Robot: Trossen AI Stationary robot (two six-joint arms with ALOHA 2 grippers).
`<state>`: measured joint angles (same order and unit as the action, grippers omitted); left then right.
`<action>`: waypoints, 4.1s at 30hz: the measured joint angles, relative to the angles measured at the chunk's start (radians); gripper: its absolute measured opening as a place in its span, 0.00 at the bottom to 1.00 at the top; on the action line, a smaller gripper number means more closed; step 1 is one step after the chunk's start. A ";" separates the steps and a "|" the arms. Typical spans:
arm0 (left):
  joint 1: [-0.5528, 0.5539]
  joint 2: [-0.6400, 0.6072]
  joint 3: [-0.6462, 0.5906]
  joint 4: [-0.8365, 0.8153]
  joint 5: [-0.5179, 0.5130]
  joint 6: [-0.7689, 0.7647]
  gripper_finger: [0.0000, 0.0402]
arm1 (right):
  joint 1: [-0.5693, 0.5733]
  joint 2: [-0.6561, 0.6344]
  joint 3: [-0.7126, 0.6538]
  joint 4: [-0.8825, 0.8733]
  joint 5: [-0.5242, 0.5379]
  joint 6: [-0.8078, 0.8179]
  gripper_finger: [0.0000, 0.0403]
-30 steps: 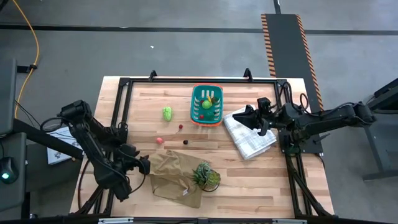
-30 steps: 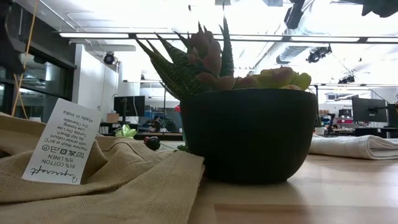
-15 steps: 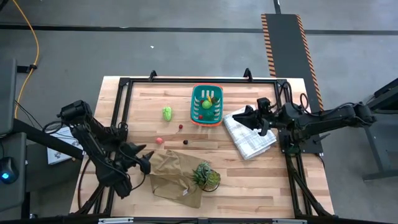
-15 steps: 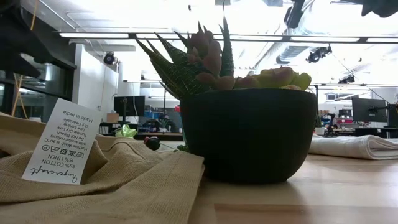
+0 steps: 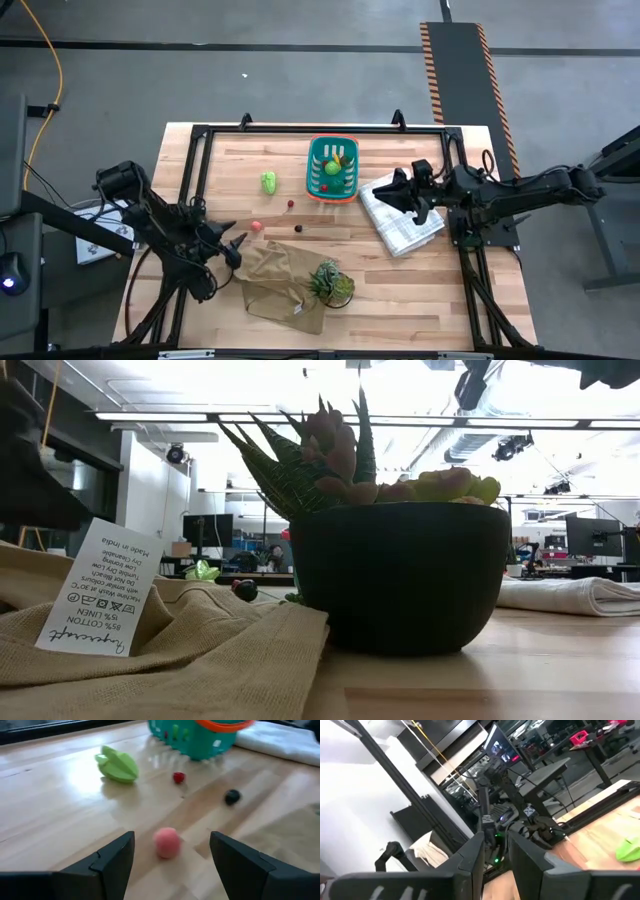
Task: Pick and placing Produce into tupperware
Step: Put the pink peach into the green basket
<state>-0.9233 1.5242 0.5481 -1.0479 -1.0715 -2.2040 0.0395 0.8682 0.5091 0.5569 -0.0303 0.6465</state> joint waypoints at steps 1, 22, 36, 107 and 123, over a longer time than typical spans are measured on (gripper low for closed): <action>0.011 0.000 -0.012 0.013 -0.003 0.000 0.62 | 0.000 0.001 0.000 -0.001 -0.003 -0.001 0.20; 0.245 0.000 -0.052 0.344 0.011 0.296 0.62 | 0.000 0.003 0.000 -0.064 -0.096 0.000 0.20; 0.243 0.000 -0.052 0.424 0.073 0.534 0.62 | 0.001 0.003 0.000 -0.066 -0.162 0.000 0.20; 0.243 0.261 -0.052 0.524 -0.041 0.312 0.62 | 0.000 0.003 0.000 -0.059 -0.129 -0.045 0.20; 0.243 0.261 -0.052 0.522 -0.040 0.314 0.62 | 0.000 0.003 0.000 -0.059 -0.129 -0.048 0.20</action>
<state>-0.6800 1.7855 0.4957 -0.5259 -1.1118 -1.8904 0.0395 0.8711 0.5091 0.4976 -0.1589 0.5983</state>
